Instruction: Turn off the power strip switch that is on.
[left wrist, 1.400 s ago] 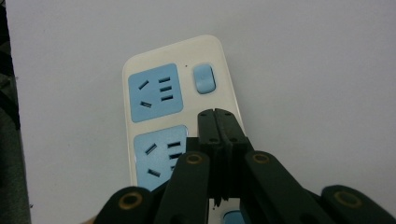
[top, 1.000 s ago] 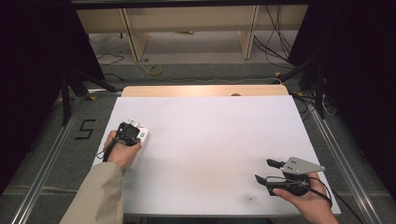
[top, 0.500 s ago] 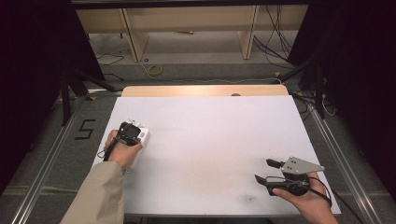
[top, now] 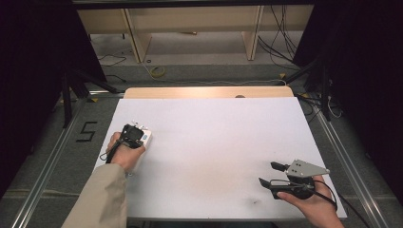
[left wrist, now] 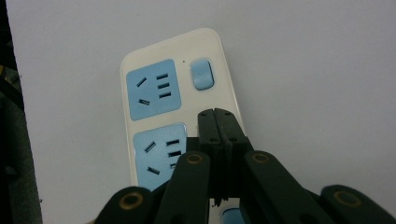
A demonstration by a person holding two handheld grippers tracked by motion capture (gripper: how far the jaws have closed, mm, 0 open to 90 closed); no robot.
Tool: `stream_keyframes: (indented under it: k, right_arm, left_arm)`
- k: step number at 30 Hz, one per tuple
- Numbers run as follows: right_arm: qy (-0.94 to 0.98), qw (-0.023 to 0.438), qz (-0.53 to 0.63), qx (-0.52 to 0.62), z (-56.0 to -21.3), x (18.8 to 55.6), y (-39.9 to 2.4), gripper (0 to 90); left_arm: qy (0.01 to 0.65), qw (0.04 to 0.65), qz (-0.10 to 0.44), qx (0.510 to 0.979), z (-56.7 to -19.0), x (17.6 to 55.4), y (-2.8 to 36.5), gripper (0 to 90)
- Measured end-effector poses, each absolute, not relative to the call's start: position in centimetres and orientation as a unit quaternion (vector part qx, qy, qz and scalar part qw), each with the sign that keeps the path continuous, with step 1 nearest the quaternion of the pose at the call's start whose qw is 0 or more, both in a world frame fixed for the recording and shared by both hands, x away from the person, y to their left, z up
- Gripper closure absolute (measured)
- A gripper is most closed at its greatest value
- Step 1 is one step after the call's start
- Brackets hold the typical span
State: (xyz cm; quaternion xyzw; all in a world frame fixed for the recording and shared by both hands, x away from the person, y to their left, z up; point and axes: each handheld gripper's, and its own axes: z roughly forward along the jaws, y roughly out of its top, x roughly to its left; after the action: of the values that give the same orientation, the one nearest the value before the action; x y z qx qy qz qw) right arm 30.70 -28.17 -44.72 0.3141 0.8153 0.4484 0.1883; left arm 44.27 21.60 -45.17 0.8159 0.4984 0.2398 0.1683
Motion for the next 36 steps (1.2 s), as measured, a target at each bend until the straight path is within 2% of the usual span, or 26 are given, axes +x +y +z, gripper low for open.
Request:
stream_keyframes:
  k: [36]
  right_arm:
    - [0.815,0.189,0.450,0.313,-44.68,30.74,-28.20,29.3]
  left_arm:
    - [0.482,0.152,0.258,0.824,-45.23,44.18,21.12,90.0]
